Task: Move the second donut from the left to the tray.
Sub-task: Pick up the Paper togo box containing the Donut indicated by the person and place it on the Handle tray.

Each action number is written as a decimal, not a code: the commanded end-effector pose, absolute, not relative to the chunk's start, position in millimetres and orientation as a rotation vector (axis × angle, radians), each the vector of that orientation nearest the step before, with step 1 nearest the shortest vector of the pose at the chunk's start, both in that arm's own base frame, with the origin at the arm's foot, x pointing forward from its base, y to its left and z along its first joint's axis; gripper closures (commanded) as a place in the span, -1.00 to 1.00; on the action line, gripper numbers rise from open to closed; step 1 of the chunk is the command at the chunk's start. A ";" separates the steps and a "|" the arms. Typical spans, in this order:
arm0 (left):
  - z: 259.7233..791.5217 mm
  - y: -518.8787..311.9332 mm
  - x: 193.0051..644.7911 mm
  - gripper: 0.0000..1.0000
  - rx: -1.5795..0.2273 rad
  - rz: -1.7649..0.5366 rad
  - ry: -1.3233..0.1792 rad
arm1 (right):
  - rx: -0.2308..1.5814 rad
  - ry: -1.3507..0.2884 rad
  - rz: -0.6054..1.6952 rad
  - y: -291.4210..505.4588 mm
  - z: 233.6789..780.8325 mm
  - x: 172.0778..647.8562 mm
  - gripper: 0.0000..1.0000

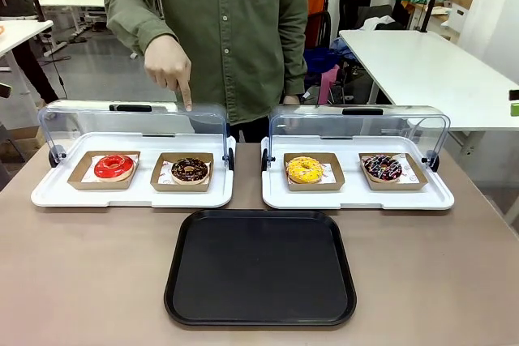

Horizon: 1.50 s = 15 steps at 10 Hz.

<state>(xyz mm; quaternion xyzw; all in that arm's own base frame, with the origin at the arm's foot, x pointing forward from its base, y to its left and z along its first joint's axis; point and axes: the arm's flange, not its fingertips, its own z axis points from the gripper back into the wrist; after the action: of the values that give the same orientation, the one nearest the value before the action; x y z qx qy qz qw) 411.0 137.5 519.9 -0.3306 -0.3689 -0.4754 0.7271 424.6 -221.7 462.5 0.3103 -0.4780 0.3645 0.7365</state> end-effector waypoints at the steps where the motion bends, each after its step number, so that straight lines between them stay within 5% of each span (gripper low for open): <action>1: 563.8 110.6 408.7 -1.00 -0.623 -1.155 -0.766 | 0.682 -1.065 0.803 -220.5 464.2 426.2 -1.00; 6: 608.3 -30.9 417.3 -1.00 -0.328 -1.481 -0.452 | 0.682 -1.065 0.803 -220.5 464.2 426.2 -1.00; 10: 546.9 -124.9 414.2 -1.00 -0.142 -1.568 -0.267 | 0.682 -1.065 0.803 -220.5 464.2 426.2 -1.00; 15: 430.3 -194.8 431.8 -1.00 -0.010 -1.622 -0.280 | 0.682 -1.065 0.803 -220.5 464.2 426.2 -1.00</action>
<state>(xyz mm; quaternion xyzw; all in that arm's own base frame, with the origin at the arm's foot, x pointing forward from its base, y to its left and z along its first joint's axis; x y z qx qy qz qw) 420.8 -192.8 440.1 -0.0222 -0.1268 -0.7218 0.6800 424.9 -221.4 462.7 0.3100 -0.4776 0.3650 0.7366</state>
